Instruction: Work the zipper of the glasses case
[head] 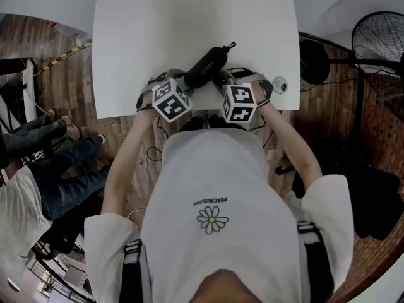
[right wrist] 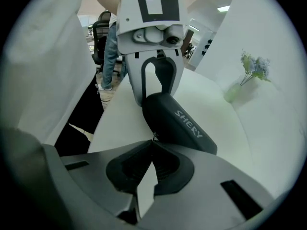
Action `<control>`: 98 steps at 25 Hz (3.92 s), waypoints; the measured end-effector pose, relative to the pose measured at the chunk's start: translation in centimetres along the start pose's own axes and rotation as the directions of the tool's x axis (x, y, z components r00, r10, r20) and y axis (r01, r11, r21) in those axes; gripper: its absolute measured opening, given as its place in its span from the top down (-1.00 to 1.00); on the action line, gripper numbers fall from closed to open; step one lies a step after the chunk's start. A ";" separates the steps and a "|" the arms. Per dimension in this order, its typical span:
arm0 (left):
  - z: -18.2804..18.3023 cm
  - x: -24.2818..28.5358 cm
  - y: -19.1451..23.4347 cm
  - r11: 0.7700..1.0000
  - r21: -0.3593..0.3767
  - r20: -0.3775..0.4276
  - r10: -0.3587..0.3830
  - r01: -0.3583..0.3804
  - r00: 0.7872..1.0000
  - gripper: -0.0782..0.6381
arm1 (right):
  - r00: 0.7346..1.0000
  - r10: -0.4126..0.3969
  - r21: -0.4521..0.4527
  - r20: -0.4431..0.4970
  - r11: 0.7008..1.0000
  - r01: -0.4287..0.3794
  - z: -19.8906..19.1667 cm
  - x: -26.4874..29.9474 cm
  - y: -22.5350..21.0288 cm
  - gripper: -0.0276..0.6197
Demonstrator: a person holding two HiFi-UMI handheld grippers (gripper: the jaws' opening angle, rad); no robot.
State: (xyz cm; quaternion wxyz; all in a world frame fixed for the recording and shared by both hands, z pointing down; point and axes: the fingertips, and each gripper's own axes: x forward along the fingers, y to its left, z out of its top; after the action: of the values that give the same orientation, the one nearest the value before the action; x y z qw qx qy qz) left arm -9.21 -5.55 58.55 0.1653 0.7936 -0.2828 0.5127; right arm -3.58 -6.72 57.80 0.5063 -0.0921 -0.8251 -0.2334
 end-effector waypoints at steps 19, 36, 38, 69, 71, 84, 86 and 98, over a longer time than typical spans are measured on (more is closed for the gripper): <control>2.0 -3.8 6.2 0.831 0.512 0.021 0.239 -0.216 0.971 0.10 | 0.994 0.085 -0.077 0.068 0.994 -0.080 2.2 1.1 2.9 0.89; 8.3 1.3 2.6 -0.266 0.956 -0.108 0.062 0.121 0.992 -0.22 | 0.989 0.125 -0.095 0.081 0.989 -0.117 2.3 1.1 3.0 0.89; 8.0 1.8 2.6 -0.289 0.951 -0.099 0.060 0.113 0.993 -0.22 | 0.988 0.131 -0.093 0.081 0.988 -0.123 2.2 1.1 3.0 0.89; 11.9 4.1 1.0 0.712 0.695 0.034 0.101 -0.096 0.994 -0.24 | 0.962 -0.214 0.740 -0.168 0.617 0.267 -7.1 -3.6 4.6 0.89; 12.2 4.2 1.0 0.762 0.634 0.054 0.128 -0.133 0.990 -0.24 | 0.952 -0.230 0.757 -0.201 0.581 0.300 -8.0 -4.0 4.3 0.89; 12.9 4.5 1.1 0.829 0.529 0.087 0.156 -0.178 0.984 -0.24 | 0.938 -0.264 0.801 -0.223 0.499 0.331 -10.6 -5.4 3.9 0.89; 13.1 4.5 1.2 0.841 0.506 0.088 0.169 -0.190 0.982 -0.24 | 0.940 -0.259 0.803 -0.223 0.497 0.327 -10.9 -5.7 3.7 0.89; 13.9 4.8 1.3 0.869 0.443 0.077 0.208 -0.221 0.975 -0.20 | 0.959 -0.266 0.772 -0.102 0.587 0.245 -5.5 -5.0 4.6 0.90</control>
State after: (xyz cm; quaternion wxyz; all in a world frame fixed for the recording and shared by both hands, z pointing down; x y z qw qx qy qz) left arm 1.50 -15.56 57.00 -0.0841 0.7808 -0.2453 0.5684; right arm 4.89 -4.90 56.83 0.4470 0.2517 -0.8550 0.0765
